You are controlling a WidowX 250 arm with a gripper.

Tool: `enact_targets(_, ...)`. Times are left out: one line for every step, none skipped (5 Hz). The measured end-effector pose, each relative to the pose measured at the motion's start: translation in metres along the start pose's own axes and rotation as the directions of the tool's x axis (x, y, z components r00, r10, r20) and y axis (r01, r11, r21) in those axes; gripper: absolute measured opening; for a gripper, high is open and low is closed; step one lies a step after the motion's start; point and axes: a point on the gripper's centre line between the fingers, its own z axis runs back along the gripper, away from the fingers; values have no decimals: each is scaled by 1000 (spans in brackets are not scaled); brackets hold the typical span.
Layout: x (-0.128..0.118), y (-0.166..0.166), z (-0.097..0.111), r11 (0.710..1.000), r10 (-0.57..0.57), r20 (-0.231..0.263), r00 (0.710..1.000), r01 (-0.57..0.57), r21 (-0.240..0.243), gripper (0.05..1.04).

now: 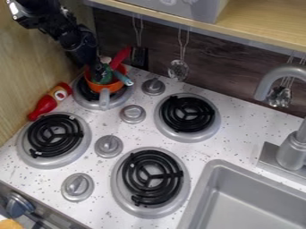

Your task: Move something in the table

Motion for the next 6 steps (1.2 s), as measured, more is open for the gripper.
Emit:
enact_targets(-3, 1, -6, 1000, 7, -18, 1000, -7, -3, 921)
enact_targets(-1, 1, -6, 1000, 19, -9, 1000, -19, 0, 652)
enact_targets(-5, 2, -7, 999, 32, -15, 999, -32, 16, 351)
enact_targets(-10, 0, -7, 998, 59, -30, 998, -59, 24, 281)
enact_targets(-10, -2, -7, 996, 88, -28, 996, -87, 16, 281)
enact_targets(-7, -13, -1, 996, 91, -49, 995, -90, 15, 281)
